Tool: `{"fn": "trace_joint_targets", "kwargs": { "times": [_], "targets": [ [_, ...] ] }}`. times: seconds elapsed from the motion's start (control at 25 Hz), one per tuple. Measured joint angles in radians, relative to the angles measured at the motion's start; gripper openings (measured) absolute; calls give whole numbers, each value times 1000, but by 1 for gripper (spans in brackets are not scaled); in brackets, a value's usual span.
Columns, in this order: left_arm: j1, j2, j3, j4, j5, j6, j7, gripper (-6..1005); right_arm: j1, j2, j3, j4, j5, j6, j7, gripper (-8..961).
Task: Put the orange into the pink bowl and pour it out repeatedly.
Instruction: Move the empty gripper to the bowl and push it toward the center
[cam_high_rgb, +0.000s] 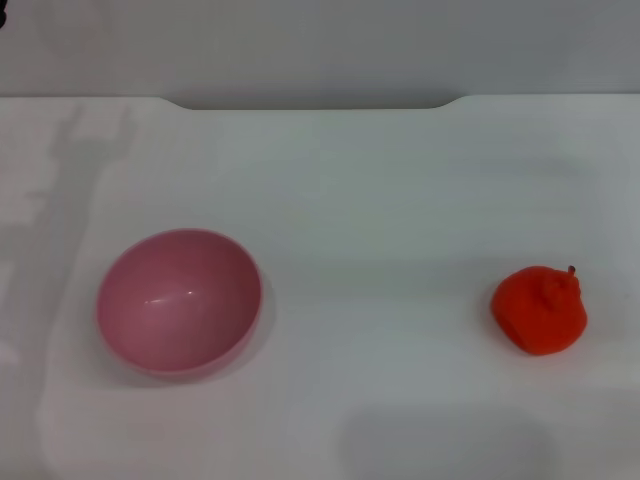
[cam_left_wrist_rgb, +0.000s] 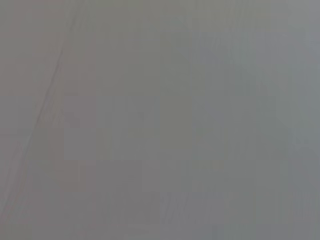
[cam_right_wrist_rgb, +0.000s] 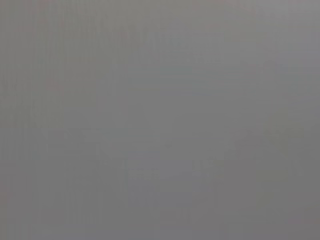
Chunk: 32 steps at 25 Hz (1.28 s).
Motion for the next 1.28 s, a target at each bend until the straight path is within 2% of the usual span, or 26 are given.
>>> {"fn": "trace_joint_targets", "kwargs": {
  "times": [0.2,0.24,0.28,0.32,0.4,0.56,0.64,0.72,0.8,0.88,1.0,1.08,1.28],
  "targets": [
    [3,3,3,2,4,0,-22,712,-17,2,-21,38,-1,-13,68,544],
    [22,52,50,74,124,-25,-277,712,-20,2,-26,38,-1,-13,74,544],
    [22,52,50,74,124,-25,-277,711,-23,2,-32,38,-1,-13,79,543],
    [28,94,65,126,251,-32,-470,711,-26,2,-39,38,-1,-13,85,542],
    [29,154,59,221,479,7,-745,711,-29,2,-51,37,-1,-14,97,541],
    [13,237,33,356,799,145,-1100,710,-35,-2,-71,26,-1,-15,126,539],
    [0,260,-2,427,964,218,-1254,710,-41,-4,-80,19,-1,-15,149,538],
    [-28,267,-94,530,1249,333,-1474,711,-44,-6,-88,13,-1,-15,163,537],
    [-44,263,-136,575,1397,387,-1573,711,-45,-7,-98,11,-1,-15,166,536],
    [-71,247,-194,655,1656,473,-1745,712,-45,-8,-108,7,-1,-15,166,535],
    [-77,227,-221,746,1874,516,-1888,711,-45,-8,-123,2,-1,-15,161,533],
    [-72,202,-224,838,2045,552,-1982,710,-44,-8,-125,2,-2,-14,160,532],
    [-73,147,-241,965,2223,656,-2037,712,-36,-12,-121,2,-2,-6,159,529]
  ]
}}
